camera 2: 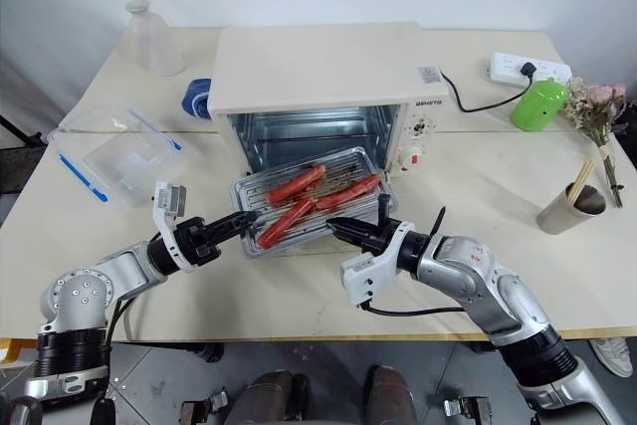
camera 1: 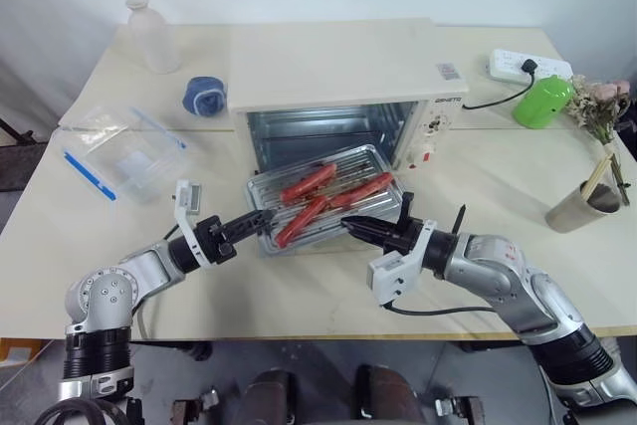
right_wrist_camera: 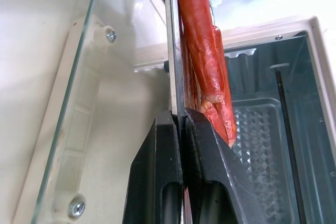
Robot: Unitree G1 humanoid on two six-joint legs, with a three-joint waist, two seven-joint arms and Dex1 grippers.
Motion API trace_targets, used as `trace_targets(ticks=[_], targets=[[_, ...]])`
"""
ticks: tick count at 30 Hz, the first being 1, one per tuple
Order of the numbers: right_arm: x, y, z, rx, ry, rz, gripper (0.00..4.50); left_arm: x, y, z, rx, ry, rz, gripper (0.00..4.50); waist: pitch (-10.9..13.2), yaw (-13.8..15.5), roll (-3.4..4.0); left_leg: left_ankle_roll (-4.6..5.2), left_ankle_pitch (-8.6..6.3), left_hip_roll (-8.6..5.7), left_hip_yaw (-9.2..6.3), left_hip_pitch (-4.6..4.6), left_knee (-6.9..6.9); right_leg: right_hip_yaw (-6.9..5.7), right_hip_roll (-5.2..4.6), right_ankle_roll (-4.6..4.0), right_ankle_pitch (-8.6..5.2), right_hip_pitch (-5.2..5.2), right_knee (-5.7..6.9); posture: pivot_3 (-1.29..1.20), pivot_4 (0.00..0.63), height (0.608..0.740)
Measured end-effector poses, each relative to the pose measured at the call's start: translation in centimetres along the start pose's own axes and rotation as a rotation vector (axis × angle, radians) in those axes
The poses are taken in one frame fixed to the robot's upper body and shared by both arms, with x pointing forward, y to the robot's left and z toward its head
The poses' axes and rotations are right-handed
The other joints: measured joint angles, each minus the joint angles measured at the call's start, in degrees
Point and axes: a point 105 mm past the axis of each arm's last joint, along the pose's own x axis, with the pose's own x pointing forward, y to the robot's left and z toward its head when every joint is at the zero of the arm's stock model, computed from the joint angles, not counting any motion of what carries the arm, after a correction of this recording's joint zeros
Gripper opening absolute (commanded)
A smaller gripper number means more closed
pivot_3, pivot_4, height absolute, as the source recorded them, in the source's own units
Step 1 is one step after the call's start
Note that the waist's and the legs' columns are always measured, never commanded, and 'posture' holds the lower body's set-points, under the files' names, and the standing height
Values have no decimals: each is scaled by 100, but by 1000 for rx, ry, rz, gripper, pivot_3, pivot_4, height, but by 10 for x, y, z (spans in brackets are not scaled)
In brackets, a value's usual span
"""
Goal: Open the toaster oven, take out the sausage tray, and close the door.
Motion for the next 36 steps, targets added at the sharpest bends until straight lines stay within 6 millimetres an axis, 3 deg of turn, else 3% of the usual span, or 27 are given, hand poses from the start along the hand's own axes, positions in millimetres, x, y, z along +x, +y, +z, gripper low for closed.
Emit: trace_targets(ticks=[3,5,11,16,25,31,34,36], targets=[[1,0,0,-5,-7,8,19,0,-2,-1,-53,0,-28,298,0,-8,0,0,0,1,0,0,0,0,0,0,0,0,0,0,150,740],[1,-1,1,-15,-15,8,19,-1,-5,1,-85,0,-34,8,0,-8,0,0,0,2,-1,0,0,0,0,0,0,-1,1,0,150,740],[0,-6,2,26,-40,12,19,-3,-11,5,-178,-4,-11,8,0,-5,0,0,0,1,-4,1,2,3,-1,0,0,0,5,0,150,740],[-4,-5,7,194,-101,25,1549,-9,-16,0,-288,7,24,0,0,-11,-1,0,0,1,-18,5,5,14,-4,0,0,5,12,0,150,740],[-16,-8,1,287,-116,40,4456,-31,-17,-7,-369,-136,127,0,0,0,-1,0,0,-2,-17,5,10,16,-3,-1,-1,15,-3,0,150,740],[-27,-3,4,435,-174,54,4487,-47,-19,-15,-346,-207,216,0,0,16,-1,1,-1,-1,-18,6,17,16,-1,-6,-3,38,-30,0,150,740],[-41,-3,-6,547,-153,50,4487,-62,-22,-19,-344,-291,250,0,0,14,-1,4,-3,-1,-19,9,16,18,-1,-7,-3,48,-44,0,150,740],[-49,-4,-17,623,-133,40,4112,-68,-24,-22,-357,-348,259,0,0,18,-1,4,-3,2,-26,17,18,19,-1,-11,-6,70,-62,0,150,740]])
